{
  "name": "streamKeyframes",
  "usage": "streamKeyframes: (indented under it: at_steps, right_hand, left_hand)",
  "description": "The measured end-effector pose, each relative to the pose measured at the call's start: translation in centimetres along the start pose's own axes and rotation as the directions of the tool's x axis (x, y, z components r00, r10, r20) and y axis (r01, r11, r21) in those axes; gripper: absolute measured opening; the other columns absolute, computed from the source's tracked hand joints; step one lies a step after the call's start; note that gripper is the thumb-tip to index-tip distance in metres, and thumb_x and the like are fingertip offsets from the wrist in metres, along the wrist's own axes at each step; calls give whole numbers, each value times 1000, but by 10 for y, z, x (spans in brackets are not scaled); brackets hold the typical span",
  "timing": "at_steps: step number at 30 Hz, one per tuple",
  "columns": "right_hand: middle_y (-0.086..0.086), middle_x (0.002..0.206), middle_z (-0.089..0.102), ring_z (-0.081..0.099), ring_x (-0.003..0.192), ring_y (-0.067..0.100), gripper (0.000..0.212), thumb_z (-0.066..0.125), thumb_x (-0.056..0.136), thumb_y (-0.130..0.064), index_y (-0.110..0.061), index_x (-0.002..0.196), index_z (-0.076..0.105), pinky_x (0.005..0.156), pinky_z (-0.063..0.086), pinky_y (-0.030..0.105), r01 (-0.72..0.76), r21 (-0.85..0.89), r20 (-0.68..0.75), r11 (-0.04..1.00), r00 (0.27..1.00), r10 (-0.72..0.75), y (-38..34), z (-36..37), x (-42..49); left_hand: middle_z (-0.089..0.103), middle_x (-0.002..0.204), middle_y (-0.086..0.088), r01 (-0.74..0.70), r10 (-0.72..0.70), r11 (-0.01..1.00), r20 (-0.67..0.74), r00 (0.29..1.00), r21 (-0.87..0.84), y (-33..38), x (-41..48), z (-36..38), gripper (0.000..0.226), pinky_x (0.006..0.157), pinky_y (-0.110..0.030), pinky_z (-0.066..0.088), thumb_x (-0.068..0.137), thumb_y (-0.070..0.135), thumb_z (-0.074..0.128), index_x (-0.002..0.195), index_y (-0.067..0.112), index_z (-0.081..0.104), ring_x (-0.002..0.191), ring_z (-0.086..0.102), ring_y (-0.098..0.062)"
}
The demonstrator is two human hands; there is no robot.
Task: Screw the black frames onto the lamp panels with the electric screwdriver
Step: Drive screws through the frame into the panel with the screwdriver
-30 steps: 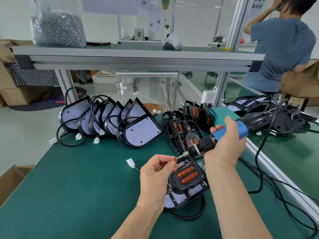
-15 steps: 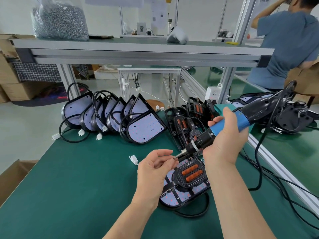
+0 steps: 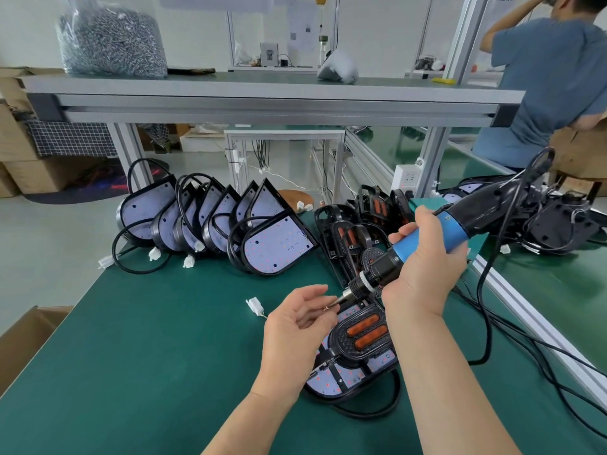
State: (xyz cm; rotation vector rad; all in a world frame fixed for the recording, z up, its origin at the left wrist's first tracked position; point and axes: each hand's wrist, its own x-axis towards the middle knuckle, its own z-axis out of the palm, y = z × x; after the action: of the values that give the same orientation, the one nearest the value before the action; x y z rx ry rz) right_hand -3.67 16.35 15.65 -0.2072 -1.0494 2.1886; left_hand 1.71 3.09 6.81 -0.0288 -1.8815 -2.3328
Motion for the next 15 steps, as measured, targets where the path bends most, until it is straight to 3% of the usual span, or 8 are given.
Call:
streamKeyframes:
  at_steps: [2,5,7,10,12,15]
  right_hand:
    - [-2,63,58,56,55,19,18,71,79,-23,-19,91,58,58,52,28,3,-1,8,1000,1000,-3,1,0,1]
    - [-1,65,58,57,58,19,20,71,80,-21,-15,93,57,57,52,28,21,-19,23,1000,1000,-20,4,0,3]
    - [1,67,58,56,59,18,17,70,83,-17,-13,93,57,56,51,26,37,-37,34,999,999,-36,8,0,2]
    - [2,69,58,56,58,17,14,69,90,-9,-12,93,56,56,52,25,49,-76,62,996,997,-45,19,0,-3]
    - [3,69,58,56,55,16,14,69,90,-8,-11,94,56,56,51,25,59,-108,84,992,995,-50,25,1,-8]
    - [7,71,57,56,54,14,18,71,84,-13,-10,93,55,55,52,28,71,-134,117,988,992,-56,32,3,-16]
  left_hand:
    - [77,105,7,-15,16,997,-8,1000,72,-2,0,-5,40,83,-18,54,84,-7,73,110,22,69,96,72,-11]
    - [65,106,25,-62,134,920,-162,978,386,-10,-1,-21,37,78,-17,50,82,13,78,108,39,70,81,60,-3]
    - [57,102,20,-30,188,852,-253,949,522,-15,-3,-33,29,80,-21,47,84,23,75,107,38,67,88,57,-4]
    - [62,83,9,126,11,802,-226,974,583,-22,-6,-43,33,75,-25,47,84,39,72,113,27,62,78,58,-4]
    - [62,69,7,128,-61,713,-121,991,689,-22,-7,-42,45,68,-27,47,79,56,67,113,28,56,68,58,-5]
    - [67,76,9,111,-177,586,-7,984,803,-16,-3,-37,67,73,-32,52,61,75,48,115,35,49,77,64,-10]
